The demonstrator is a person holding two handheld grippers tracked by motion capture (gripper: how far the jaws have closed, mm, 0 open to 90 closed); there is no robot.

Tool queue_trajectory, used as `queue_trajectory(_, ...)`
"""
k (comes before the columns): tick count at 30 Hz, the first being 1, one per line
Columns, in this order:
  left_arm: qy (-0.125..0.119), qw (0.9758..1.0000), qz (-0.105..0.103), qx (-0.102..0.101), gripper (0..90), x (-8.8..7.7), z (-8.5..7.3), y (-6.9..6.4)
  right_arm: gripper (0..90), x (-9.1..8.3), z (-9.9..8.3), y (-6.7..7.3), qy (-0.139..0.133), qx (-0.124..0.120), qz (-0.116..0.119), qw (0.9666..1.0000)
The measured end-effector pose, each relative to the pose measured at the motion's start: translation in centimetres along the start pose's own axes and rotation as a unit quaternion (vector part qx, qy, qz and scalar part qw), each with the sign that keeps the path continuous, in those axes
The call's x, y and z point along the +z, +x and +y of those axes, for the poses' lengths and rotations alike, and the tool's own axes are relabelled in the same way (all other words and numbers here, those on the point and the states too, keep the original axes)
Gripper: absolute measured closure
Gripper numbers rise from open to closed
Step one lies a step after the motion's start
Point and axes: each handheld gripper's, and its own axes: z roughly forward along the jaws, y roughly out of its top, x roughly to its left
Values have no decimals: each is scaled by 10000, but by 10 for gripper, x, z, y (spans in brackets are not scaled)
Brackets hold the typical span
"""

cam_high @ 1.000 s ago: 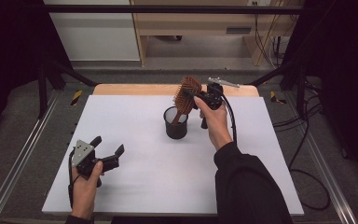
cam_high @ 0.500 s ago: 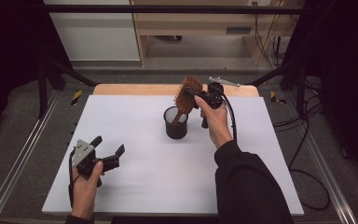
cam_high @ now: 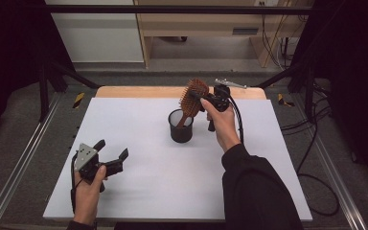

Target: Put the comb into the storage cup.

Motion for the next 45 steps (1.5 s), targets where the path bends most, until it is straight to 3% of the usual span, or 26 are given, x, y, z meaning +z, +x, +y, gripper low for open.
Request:
queue_trajectory(34,39,10000,-33,-8,45,1,-1,0,355,1,2,1,223,-233,-92,9994)
queue_trajectory(45,40,10000,-33,-5,44,1,-1,0,239,4,0,3,344,-227,-105,9991)
